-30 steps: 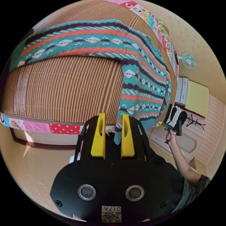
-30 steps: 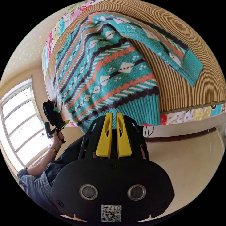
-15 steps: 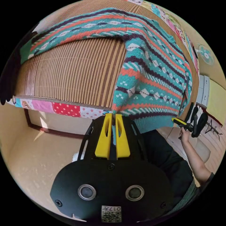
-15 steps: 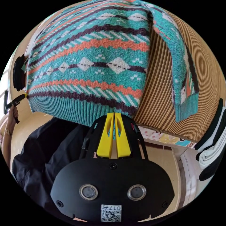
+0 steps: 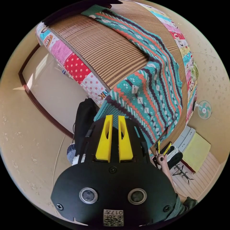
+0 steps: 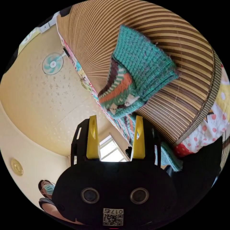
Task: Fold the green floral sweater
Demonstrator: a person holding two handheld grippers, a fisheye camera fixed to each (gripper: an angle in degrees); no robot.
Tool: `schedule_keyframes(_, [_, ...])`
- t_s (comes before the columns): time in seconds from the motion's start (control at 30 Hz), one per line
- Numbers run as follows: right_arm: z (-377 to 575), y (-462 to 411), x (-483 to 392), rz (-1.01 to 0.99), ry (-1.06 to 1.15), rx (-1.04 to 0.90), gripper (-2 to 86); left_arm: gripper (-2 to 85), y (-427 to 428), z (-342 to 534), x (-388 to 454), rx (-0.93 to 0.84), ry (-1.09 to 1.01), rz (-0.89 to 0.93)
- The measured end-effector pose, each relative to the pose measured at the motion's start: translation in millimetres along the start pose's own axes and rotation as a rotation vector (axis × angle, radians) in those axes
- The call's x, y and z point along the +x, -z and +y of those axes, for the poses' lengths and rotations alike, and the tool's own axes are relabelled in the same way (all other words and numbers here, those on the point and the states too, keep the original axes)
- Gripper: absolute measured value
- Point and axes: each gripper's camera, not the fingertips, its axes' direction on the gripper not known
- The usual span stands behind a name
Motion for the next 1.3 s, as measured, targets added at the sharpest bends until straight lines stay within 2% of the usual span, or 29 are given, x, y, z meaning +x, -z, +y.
schedule_keyframes(0.1, [-11,6,4,-0.088,-0.114,0.176,7.6,4.2,7,6,-12,0.010,0.031,0.026])
schedule_keyframes(0.2, [-27,12,-45,-0.015,-0.003,0.269,3.8,4.0,20,5,-19,0.031,0.038,0.015])
schedule_keyframes(0.27, [-44,9,-116,0.172,0.169,0.251,2.8,3.8,28,1,-23,0.029,0.041,0.008])
schedule_keyframes(0.4, [-25,-30,-234,0.316,0.572,0.178,2.4,3.7,45,-17,-32,0.035,0.023,0.015])
schedule_keyframes(0.47, [25,-91,-289,0.418,0.851,0.071,3.0,3.8,52,-29,-35,0.039,0.019,0.031])
schedule_keyframes(0.53, [71,-147,-304,0.492,1.022,-0.003,3.8,4.1,58,-42,-39,0.045,0.017,0.066])
schedule_keyframes(0.63, [146,-249,-283,0.538,1.220,-0.168,5.6,4.8,66,-67,-46,0.062,0.033,0.155])
schedule_keyframes(0.7, [177,-314,-246,0.549,1.245,-0.288,6.6,5.5,71,-87,-54,0.085,0.056,0.246])
schedule_keyframes(0.77, [188,-401,-168,0.603,1.096,-0.498,7.0,6.5,73,-103,-61,0.101,0.073,0.327])
schedule_keyframes(0.8, [187,-420,-145,0.621,1.024,-0.542,6.8,7.7,73,-115,-67,0.109,0.084,0.386])
schedule_keyframes(0.87, [186,-481,-56,0.641,0.789,-0.774,4.9,10.3,70,-136,-75,0.091,0.082,0.494])
schedule_keyframes(0.93, [197,-505,-13,0.662,0.698,-0.886,3.3,12.3,65,-156,-83,0.068,0.089,0.576])
schedule_keyframes(1.1, [249,-512,14,0.823,0.826,-1.000,1.2,13.5,77,-198,-125,0.161,0.233,0.638])
schedule_keyframes(1.2, [265,-498,23,1.069,0.959,-0.985,0.8,13.5,81,-212,-159,0.242,0.365,0.675])
schedule_keyframes(1.27, [273,-491,34,1.335,1.082,-0.933,0.7,13.5,80,-221,-176,0.268,0.406,0.717])
schedule_keyframes(1.3, [275,-491,38,1.387,1.109,-0.934,0.6,13.4,78,-228,-182,0.266,0.412,0.744])
